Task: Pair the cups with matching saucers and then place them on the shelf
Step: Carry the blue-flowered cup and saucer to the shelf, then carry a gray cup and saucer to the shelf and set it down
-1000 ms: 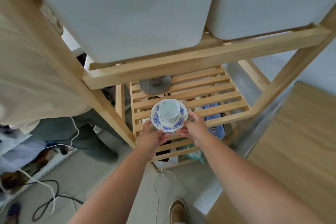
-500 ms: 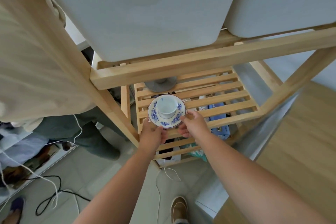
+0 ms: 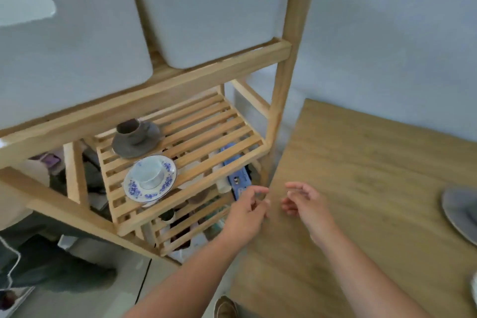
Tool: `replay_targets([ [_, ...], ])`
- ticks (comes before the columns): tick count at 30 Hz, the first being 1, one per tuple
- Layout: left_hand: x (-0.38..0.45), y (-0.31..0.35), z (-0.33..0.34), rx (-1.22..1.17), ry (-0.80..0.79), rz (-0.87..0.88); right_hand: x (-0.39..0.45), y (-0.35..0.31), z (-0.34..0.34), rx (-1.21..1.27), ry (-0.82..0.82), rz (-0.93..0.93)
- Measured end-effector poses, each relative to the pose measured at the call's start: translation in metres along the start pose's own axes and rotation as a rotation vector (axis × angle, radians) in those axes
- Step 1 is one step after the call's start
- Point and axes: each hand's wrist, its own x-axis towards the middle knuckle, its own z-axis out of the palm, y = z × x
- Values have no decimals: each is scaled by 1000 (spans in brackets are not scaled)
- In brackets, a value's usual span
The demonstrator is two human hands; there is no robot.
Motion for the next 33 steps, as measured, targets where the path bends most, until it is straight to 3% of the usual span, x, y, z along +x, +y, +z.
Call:
replay_targets([
  [3,5,21,42,-53,-161,2,-9,12,-53,116,163,48],
  [8,5,48,130,-108,-301,-17,-38,22,-134,345,429,105],
  [14,0,100,254,-109,-460,-11,-91,12,-264,395,646,-22],
  [19,-16,121,323,-47,-510,-78,-124,22,-364,361,777,-15],
  [23,-25,123,361,38,-506,-83,-133,39,-421,202,796,87],
  [27,-29,137,388,43,-530,-83,-127,58,-447,118,659,249],
  [33,-39,153,422,75,-633,-49,-123,61,-462,166,558,192],
])
